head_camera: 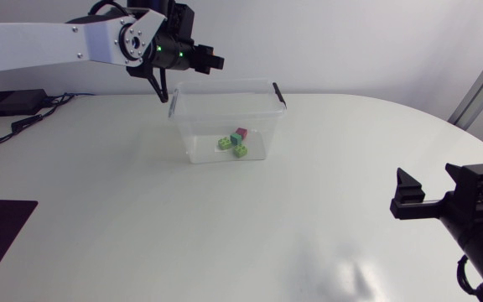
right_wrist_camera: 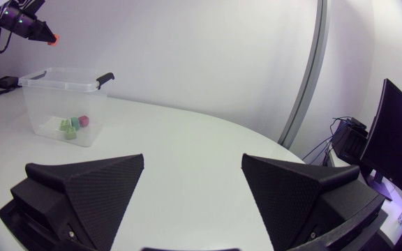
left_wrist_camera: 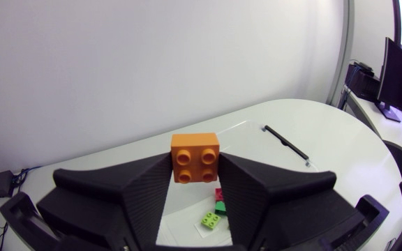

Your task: Place the duplo bricks in the container

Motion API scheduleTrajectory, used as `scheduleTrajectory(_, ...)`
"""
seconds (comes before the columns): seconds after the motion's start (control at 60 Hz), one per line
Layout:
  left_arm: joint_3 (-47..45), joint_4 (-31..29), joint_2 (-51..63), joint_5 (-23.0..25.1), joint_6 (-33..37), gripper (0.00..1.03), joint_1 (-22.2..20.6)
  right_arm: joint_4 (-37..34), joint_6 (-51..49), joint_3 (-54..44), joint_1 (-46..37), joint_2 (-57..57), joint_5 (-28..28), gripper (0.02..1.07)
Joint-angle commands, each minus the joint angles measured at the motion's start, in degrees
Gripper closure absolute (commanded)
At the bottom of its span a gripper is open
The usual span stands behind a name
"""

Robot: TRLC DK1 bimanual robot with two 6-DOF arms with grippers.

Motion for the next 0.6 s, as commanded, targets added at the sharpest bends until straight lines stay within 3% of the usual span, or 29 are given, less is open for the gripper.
scheduleTrajectory(0.0,1.9,1.4,2.9,-1.8,1.3,0.03,-0.6,1.0,-1.3,-2.7,-0.6,-1.8,0.3,0.06)
scheduleTrajectory(0.3,-3.9,3.3,-2.8,-5.4,3.8,0.04,1.0,0.7,-1.7,-5.3,-0.6,-6.3,0.3,0.06)
scheduleTrajectory(0.583,-21.2,9.1,-19.6,-6.8,8.6,0.04,4.7,-1.1,-2.0,-7.2,-0.6,-11.6,0.6,0.06)
